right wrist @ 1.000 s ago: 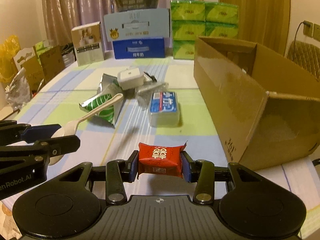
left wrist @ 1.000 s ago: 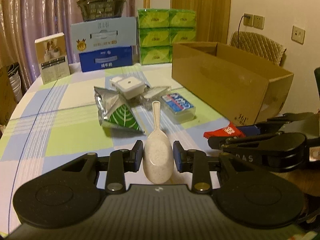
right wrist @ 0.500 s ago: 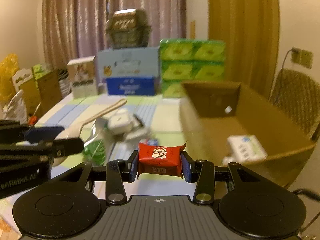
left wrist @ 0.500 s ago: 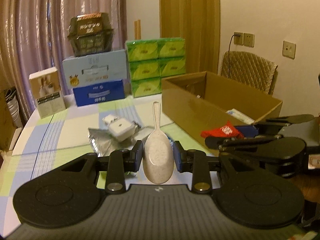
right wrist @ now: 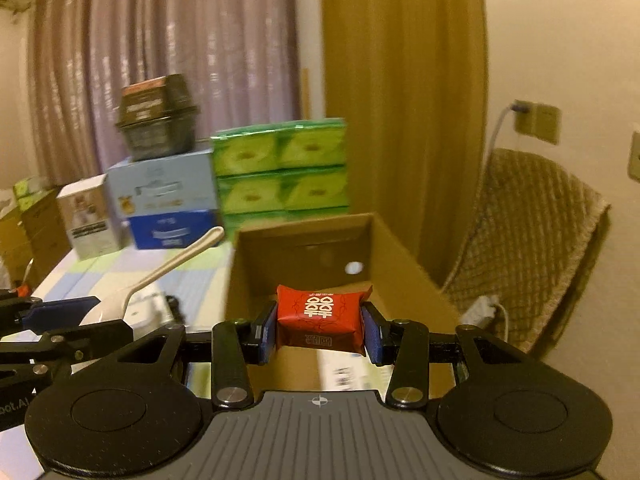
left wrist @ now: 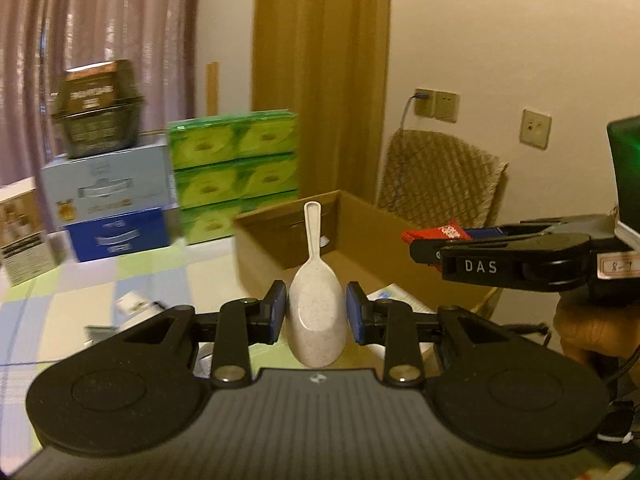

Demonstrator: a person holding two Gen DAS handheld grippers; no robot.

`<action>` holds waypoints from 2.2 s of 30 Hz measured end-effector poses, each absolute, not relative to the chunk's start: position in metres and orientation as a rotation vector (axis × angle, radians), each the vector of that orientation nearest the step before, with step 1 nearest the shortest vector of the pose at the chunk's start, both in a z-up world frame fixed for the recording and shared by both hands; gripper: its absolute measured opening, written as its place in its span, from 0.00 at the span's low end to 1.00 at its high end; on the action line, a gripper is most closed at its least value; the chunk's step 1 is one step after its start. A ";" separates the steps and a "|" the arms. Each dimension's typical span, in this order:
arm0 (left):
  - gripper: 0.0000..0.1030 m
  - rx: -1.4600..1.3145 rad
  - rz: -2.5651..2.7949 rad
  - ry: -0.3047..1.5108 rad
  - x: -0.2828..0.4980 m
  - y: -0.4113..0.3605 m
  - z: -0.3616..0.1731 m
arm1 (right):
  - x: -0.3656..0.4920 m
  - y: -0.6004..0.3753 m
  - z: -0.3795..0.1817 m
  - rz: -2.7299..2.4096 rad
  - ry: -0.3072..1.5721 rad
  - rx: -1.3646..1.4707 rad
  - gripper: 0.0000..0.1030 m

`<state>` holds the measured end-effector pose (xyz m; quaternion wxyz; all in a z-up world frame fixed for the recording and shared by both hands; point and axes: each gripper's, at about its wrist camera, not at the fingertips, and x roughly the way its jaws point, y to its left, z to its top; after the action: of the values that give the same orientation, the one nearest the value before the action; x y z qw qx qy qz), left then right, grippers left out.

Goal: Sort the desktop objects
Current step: 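Carry the spoon and candy packet into the cardboard box and release both, then move both tools back toward the foil bag and blue toothpick box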

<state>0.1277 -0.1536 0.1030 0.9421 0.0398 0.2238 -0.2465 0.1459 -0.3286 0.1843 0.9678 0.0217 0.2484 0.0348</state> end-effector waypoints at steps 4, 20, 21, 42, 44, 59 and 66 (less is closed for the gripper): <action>0.26 0.074 -0.532 0.470 0.150 -0.184 0.102 | 0.155 -0.358 0.181 0.043 0.516 0.056 0.39; 0.27 0.069 -0.525 0.555 0.200 -0.216 0.059 | 0.182 -0.391 0.152 0.054 0.575 0.110 0.39; 0.27 0.071 -0.521 0.557 0.199 -0.214 0.059 | 0.183 -0.389 0.151 0.058 0.578 0.109 0.39; 0.38 0.090 -0.466 0.584 0.186 -0.187 0.077 | 0.177 -0.365 0.166 0.076 0.575 0.120 0.61; 0.38 0.098 -0.462 0.585 0.182 -0.184 0.078 | 0.173 -0.363 0.168 0.077 0.575 0.124 0.62; 0.61 0.103 -0.406 0.572 0.150 -0.141 0.091 | 0.147 -0.322 0.201 0.140 0.522 0.110 0.76; 0.73 0.133 -0.361 0.574 0.139 -0.115 0.093 | 0.139 -0.294 0.207 0.189 0.510 0.105 0.82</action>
<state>0.1386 -0.1150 0.0934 0.9410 0.0654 0.2812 -0.1767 0.1386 -0.2942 0.2068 0.9619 0.0520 0.2516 0.0933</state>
